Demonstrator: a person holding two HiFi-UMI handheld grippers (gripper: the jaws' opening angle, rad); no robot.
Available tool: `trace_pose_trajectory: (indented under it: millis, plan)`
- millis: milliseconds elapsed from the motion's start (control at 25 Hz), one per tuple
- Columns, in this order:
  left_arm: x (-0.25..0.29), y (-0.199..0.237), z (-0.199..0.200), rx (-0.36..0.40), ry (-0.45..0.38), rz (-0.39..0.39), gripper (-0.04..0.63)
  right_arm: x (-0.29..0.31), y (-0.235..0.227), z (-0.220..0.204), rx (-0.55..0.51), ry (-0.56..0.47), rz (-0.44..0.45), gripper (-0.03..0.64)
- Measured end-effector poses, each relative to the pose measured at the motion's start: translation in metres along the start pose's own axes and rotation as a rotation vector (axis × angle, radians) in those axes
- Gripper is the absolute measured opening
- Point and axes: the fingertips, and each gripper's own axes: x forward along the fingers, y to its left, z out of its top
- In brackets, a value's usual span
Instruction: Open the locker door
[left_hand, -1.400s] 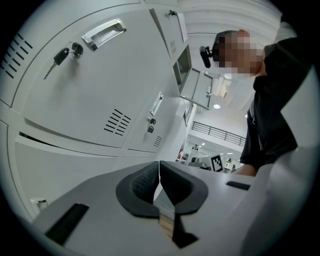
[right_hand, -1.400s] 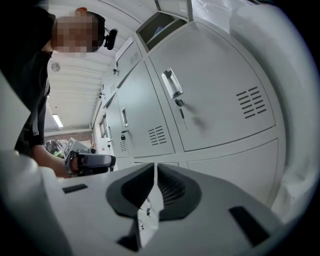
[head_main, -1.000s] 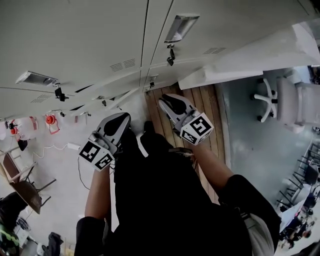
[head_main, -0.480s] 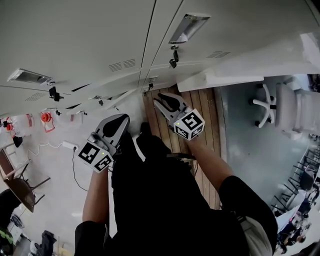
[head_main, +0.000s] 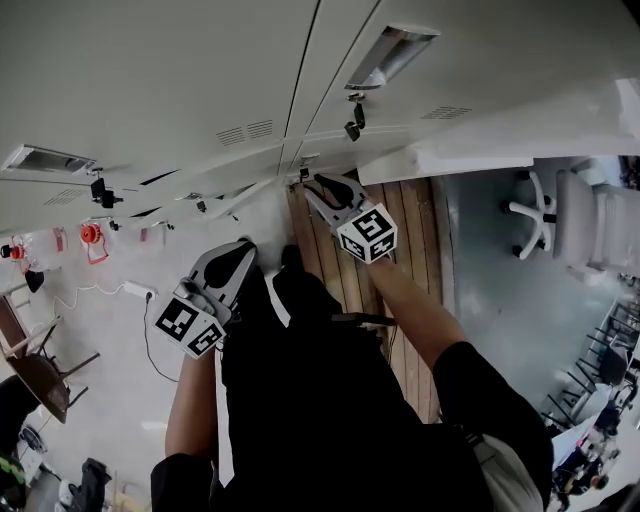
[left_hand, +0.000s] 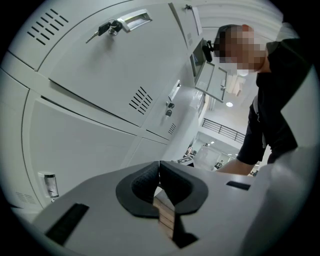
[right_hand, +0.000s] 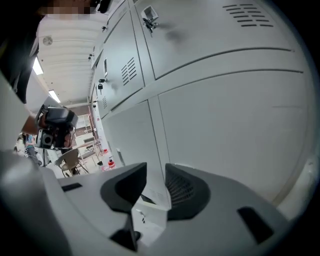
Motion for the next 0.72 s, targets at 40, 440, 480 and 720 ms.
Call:
trace_pose_trajectory:
  millis: [40, 440, 480, 720]
  plan:
    - [-0.002, 0.001, -0.001, -0.001, 0.004, 0.003, 0.017, 0.004, -0.003, -0.004, -0.002, 0.006, -0.006, 0.109]
    - [-0.019, 0.007, -0.005, -0.004, 0.005, 0.050, 0.017, 0.027, -0.025, -0.036, -0.015, 0.062, -0.070, 0.109]
    - [-0.021, 0.007, -0.005, -0.005, 0.006, 0.053, 0.017, 0.030, -0.027, -0.037, -0.015, 0.060, -0.075, 0.109]
    - [-0.026, 0.007, -0.009, -0.009, 0.011, 0.071, 0.017, 0.040, -0.033, -0.038, -0.026, 0.041, -0.117, 0.109]
